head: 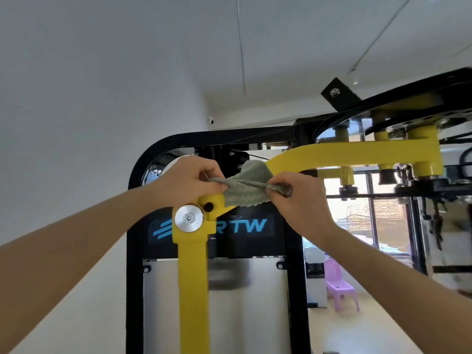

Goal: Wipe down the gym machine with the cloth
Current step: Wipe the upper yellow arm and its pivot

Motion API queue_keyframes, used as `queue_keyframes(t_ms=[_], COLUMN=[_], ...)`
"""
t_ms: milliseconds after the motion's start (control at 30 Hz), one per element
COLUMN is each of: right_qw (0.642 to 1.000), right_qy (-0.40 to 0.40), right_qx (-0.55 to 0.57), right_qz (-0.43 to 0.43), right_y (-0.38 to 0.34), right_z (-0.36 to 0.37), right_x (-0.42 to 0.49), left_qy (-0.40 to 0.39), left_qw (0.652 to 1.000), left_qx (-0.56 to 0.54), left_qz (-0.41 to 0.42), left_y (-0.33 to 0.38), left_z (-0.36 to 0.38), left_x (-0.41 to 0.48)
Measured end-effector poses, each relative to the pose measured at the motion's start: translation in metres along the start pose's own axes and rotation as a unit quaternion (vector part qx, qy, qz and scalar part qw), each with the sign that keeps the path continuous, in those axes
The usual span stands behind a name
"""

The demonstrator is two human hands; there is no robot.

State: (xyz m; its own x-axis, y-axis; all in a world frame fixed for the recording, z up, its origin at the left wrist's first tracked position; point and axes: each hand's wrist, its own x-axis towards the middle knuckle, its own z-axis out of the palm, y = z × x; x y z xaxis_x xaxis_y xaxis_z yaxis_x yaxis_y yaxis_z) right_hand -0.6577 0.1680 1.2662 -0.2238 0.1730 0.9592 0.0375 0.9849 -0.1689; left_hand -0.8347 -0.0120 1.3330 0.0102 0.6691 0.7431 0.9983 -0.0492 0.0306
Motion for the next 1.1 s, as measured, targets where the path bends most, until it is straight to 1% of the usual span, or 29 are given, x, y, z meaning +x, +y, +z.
queue_keyframes(t_ms=[67, 100, 133, 200, 300, 400, 467, 533, 567, 667, 700, 733, 800, 933, 1000, 1100], right_qw=[0.993, 0.983, 0.964, 0.902, 0.819, 0.746, 0.701, 0.65, 0.627, 0.552, 0.532, 0.52, 0.507, 0.494, 0.502, 0.537], right_qy=[-0.008, -0.017, -0.029, -0.053, -0.074, -0.075, -0.081, -0.079, -0.07, -0.029, -0.018, -0.01, 0.001, 0.021, 0.028, 0.039], right_qx=[0.068, 0.12, 0.183, 0.308, 0.416, 0.509, 0.569, 0.625, 0.646, 0.701, 0.713, 0.721, 0.731, 0.751, 0.754, 0.749], right_qz=[0.092, 0.14, 0.193, 0.299, 0.387, 0.423, 0.422, 0.424, 0.431, 0.452, 0.455, 0.458, 0.457, 0.438, 0.422, 0.385], right_y=[-0.005, -0.007, -0.011, -0.02, -0.034, -0.042, -0.04, -0.042, -0.042, -0.042, -0.04, -0.037, -0.031, -0.021, -0.013, -0.002], right_z=[0.005, 0.009, 0.012, 0.019, 0.027, 0.031, 0.031, 0.028, 0.026, 0.02, 0.019, 0.018, 0.017, 0.011, 0.005, -0.009], right_x=[-0.012, -0.017, -0.02, -0.022, -0.02, -0.018, -0.018, -0.018, -0.018, -0.017, -0.016, -0.016, -0.015, -0.013, -0.011, -0.003], left_qy=[-0.014, -0.017, -0.02, -0.024, -0.025, -0.052, -0.082, -0.112, -0.118, -0.085, -0.071, -0.061, -0.049, -0.032, -0.022, 0.008], left_qw=[1.0, 1.0, 1.0, 1.0, 1.0, 0.997, 0.987, 0.97, 0.965, 0.967, 0.967, 0.968, 0.973, 0.98, 0.982, 0.983], left_qx=[-0.005, -0.001, 0.003, 0.0, -0.007, 0.027, 0.108, 0.192, 0.213, 0.216, 0.215, 0.208, 0.19, 0.159, 0.146, 0.15], left_qz=[0.0, 0.008, 0.019, 0.018, 0.007, 0.048, 0.09, 0.098, 0.095, 0.108, 0.118, 0.123, 0.123, 0.117, 0.115, 0.109], left_y=[0.0, 0.0, 0.002, 0.003, 0.005, 0.006, 0.006, 0.008, 0.009, 0.015, 0.016, 0.016, 0.016, 0.02, 0.024, 0.037], left_z=[-0.003, -0.003, -0.003, -0.003, -0.006, -0.003, 0.003, 0.007, 0.008, 0.011, 0.013, 0.015, 0.019, 0.028, 0.034, 0.045], left_x=[-0.001, -0.001, -0.002, -0.003, -0.004, -0.003, 0.001, 0.006, 0.01, 0.02, 0.021, 0.022, 0.023, 0.029, 0.036, 0.05])
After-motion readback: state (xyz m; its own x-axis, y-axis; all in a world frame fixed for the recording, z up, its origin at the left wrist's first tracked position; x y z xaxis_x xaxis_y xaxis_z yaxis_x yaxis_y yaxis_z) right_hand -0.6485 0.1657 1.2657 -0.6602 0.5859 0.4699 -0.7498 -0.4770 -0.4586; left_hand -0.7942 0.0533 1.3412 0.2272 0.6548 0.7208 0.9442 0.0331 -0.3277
